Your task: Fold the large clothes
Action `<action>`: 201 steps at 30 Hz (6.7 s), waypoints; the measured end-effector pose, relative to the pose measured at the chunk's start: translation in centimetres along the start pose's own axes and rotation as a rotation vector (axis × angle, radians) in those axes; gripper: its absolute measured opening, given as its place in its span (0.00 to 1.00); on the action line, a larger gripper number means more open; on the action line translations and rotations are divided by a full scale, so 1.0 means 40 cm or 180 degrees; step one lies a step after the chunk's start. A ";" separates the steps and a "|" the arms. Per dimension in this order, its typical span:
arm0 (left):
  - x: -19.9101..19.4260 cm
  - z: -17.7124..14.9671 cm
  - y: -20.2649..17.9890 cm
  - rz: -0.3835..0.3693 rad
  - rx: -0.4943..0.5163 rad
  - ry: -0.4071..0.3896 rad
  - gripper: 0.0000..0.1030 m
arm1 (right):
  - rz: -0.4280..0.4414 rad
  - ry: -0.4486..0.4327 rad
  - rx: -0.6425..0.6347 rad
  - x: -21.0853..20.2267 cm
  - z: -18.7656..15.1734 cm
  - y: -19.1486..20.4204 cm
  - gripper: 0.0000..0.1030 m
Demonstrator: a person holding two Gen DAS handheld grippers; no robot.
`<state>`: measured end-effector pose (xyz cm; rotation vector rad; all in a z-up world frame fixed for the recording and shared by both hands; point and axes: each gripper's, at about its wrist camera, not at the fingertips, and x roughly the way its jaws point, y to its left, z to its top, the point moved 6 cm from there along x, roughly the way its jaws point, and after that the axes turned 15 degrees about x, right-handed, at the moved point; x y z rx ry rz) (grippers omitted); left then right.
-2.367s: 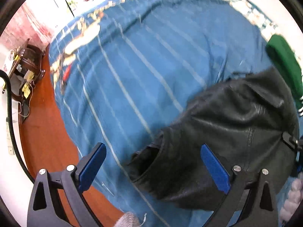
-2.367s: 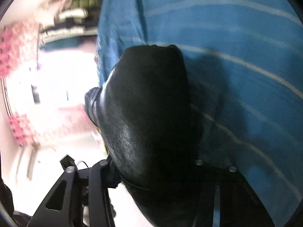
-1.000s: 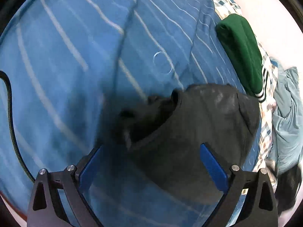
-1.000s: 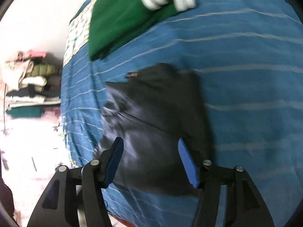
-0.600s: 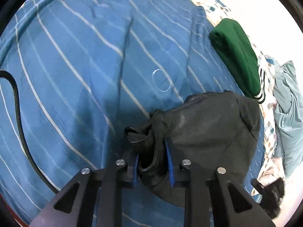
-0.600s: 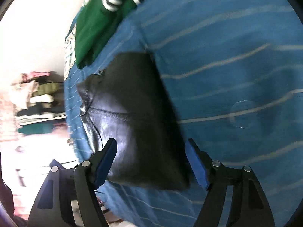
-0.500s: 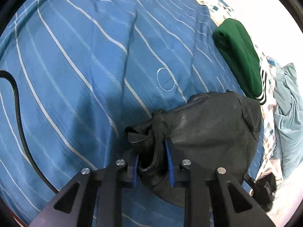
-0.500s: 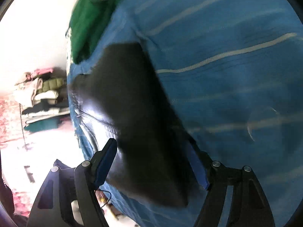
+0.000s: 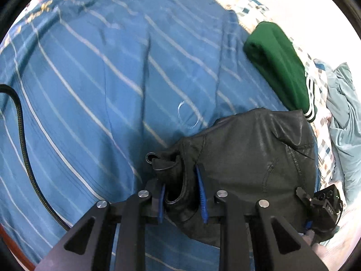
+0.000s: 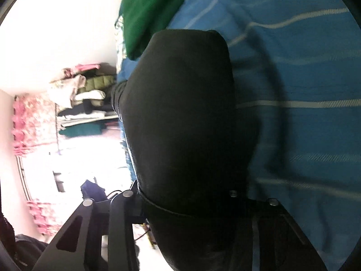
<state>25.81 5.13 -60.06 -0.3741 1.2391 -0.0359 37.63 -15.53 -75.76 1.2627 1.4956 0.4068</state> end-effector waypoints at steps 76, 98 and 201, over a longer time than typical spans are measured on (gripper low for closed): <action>-0.409 0.565 -0.580 0.0733 0.1942 -0.0876 0.93 | -0.3225 -0.2885 -0.0949 -0.442 -0.117 0.876 0.95; -1.053 0.300 -0.557 0.0682 0.2059 -0.1415 0.93 | -0.2661 -0.3471 -0.1452 -0.742 -0.933 1.205 0.96; -1.212 0.205 -0.581 0.0651 0.1998 -0.1764 0.95 | -0.2456 -0.3635 -0.1767 -0.841 -1.092 1.240 0.98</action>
